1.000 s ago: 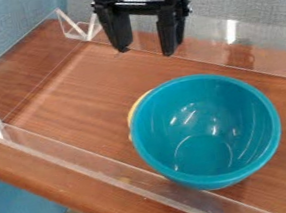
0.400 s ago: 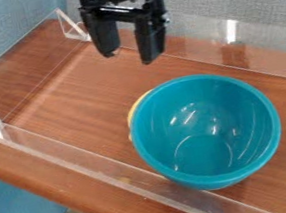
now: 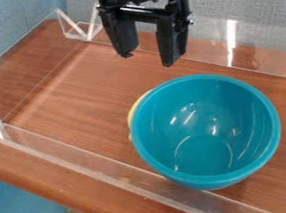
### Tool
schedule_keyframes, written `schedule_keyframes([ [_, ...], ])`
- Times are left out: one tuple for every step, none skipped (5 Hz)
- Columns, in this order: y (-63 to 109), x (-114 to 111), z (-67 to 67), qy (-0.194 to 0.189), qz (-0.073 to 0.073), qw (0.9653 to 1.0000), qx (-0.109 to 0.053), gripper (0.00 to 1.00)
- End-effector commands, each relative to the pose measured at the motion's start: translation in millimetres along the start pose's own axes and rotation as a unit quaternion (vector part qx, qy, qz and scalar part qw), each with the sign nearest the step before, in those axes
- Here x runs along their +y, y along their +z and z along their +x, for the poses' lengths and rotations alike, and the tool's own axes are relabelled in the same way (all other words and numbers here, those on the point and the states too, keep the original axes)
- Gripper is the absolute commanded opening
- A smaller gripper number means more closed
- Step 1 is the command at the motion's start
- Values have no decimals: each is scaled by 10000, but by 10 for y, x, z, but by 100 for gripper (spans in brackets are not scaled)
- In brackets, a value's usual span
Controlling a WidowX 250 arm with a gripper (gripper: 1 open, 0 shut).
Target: Put the yellow object in the blue bowl
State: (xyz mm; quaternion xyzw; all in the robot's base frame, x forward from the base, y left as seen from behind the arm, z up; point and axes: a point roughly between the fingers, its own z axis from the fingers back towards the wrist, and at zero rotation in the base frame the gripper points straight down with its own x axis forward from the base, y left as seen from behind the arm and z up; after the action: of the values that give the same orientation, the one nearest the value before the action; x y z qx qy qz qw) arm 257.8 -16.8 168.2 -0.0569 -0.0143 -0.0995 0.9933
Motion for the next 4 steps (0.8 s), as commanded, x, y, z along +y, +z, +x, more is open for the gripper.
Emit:
schedule_keyframes([
  [131, 82, 51, 1, 99, 9998, -194, 100],
  [141, 137, 46, 18, 140, 9998, -165, 100],
  [146, 242, 141, 134, 110, 9997, -196, 100],
  [171, 251, 152, 294, 22, 9993, -250, 100],
])
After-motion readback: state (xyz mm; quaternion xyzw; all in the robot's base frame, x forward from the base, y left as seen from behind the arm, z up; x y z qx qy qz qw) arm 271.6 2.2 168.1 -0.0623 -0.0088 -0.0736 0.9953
